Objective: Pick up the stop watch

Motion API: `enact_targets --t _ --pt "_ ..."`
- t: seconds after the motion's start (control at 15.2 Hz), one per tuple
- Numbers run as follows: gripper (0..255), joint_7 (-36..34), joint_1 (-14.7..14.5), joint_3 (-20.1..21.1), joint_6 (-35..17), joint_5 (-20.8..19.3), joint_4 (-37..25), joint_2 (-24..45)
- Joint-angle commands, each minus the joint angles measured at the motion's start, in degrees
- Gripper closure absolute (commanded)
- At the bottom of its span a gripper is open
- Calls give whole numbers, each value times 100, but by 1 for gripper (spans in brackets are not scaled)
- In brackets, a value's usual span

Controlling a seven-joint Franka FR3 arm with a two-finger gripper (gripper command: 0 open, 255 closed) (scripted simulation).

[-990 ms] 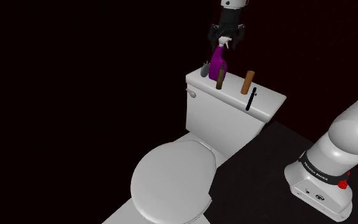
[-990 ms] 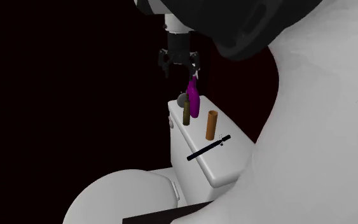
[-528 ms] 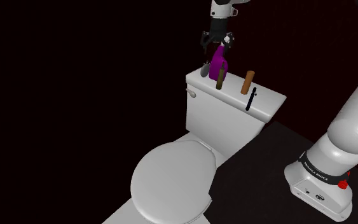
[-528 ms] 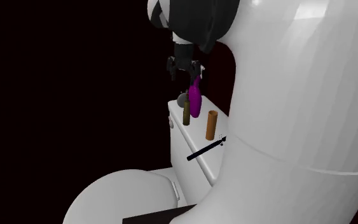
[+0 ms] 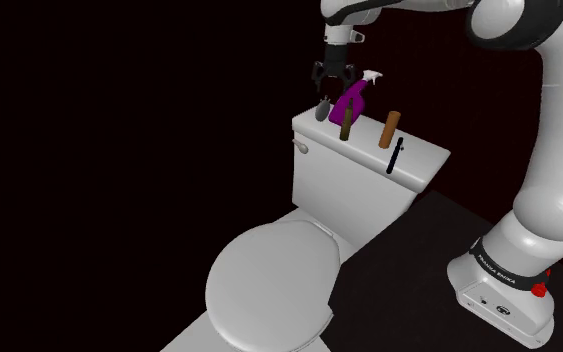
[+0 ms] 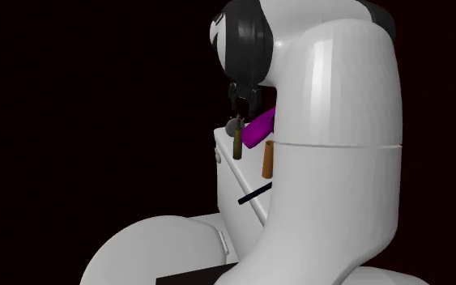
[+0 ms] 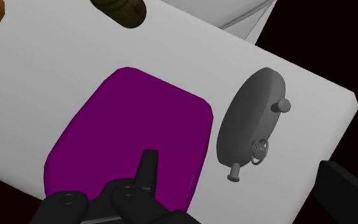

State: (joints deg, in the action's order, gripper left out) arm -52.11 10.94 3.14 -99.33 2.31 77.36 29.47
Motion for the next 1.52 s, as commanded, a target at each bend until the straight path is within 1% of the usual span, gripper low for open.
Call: enact_targets --t 0.0,0.46,0.59,0.66,0.86,1.19,1.25,1.45 --pt "0 -214 53 -70 153 62 -505 429" --pt "0 -186 52 -71 -327 64 -121 526" --pt "0 -184 53 -71 -366 64 -92 536" --pt "255 -183 56 -70 -381 67 0 459" --pt "255 -150 84 -79 -328 68 -1 408" --pt "255 -139 93 -80 -389 74 131 334" --pt "255 -184 53 -71 -365 63 -94 537" --pt "255 -195 53 -71 -166 63 -240 484"
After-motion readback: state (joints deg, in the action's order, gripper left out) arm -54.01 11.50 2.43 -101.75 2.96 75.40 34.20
